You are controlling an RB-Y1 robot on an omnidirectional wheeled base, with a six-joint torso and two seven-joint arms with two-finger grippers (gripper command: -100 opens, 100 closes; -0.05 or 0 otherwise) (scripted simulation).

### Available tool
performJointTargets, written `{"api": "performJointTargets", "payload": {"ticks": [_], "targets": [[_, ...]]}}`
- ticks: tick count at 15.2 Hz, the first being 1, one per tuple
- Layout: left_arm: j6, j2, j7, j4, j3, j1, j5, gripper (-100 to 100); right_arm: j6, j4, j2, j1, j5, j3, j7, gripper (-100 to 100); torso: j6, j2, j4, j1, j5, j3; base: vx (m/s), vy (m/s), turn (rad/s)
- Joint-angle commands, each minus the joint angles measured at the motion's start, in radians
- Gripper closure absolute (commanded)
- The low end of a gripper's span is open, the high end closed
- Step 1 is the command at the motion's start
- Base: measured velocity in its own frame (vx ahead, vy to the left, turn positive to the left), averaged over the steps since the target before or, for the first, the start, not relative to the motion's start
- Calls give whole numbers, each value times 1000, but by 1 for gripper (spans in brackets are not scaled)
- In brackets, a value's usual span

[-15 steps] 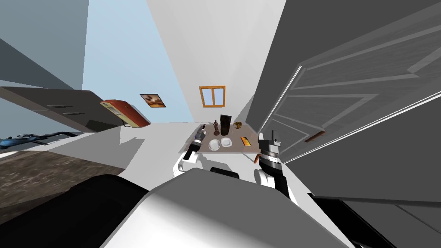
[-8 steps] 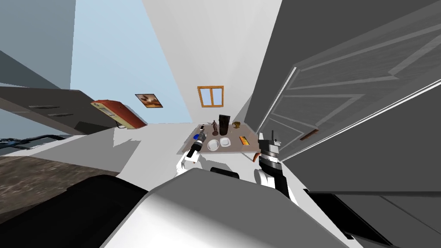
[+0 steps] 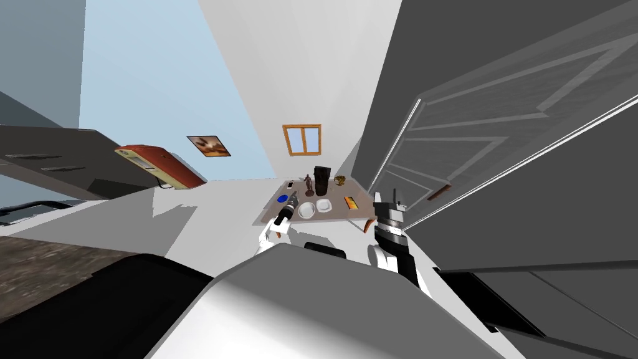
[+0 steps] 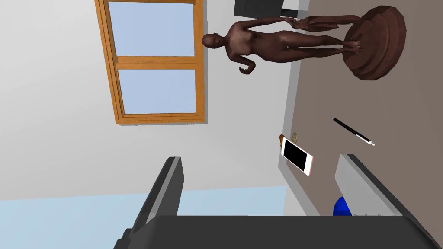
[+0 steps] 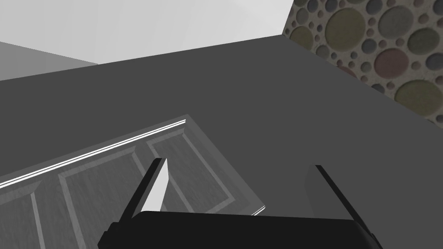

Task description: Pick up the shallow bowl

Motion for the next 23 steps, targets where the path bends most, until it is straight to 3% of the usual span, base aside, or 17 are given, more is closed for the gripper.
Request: {"api": "performJointTargets", "payload": {"ticks": [1,3,6,8,11,13,14,16,17,19,20,23], "targets": [[50,8,23,50,5,-26,-4,-100,0,0,0,0,0,0,0,0,0,0,0,0,0,0,1,-19,-77],[72,8,23,60,5,-26,-4,-100,0,0,0,0,0,0,0,0,0,0,0,0,0,0,0,-15,-49],[146,3,51,127,8,-58,-19,-100,0,0,0,0,0,0,0,0,0,0,0,0,0,0,0,-18,-73],[166,3,51,139,8,-58,-19,-100,0,0,0,0,0,0,0,0,0,0,0,0,0,0,1,-14,-44],[237,-3,78,215,10,-90,-33,-100,0,0,0,0,0,0,0,0,0,0,0,0,0,0,4,-17,-68],[259,-3,78,217,10,-90,-33,-100,0,0,0,0,0,0,0,0,0,0,0,0,0,0,2,-16,-50],[289,-7,92,255,11,-105,-40,-100,0,0,0,0,0,0,0,0,0,0,0,0,0,0,3,-16,-57],[304,-7,92,255,11,-105,-40,-100,0,0,0,0,0,0,0,0,0,0,0,0,0,0,4,-12,-44],[340,-12,105,293,12,-120,-47,-100,0,0,0,0,0,0,0,0,0,0,0,0,0,0,3,-14,-63],[349,-12,105,293,12,-120,-47,-100,0,0,0,0,0,0,0,0,0,0,0,0,0,0,4,-11,-51],[385,-16,118,329,14,-135,-54,-100,0,0,0,0,0,0,0,0,0,0,0,0,0,0,7,-11,-52],[435,-21,130,365,15,-150,-61,-100,0,0,0,0,0,0,0,0,0,0,0,0,0,0,9,-15,-75]]}}
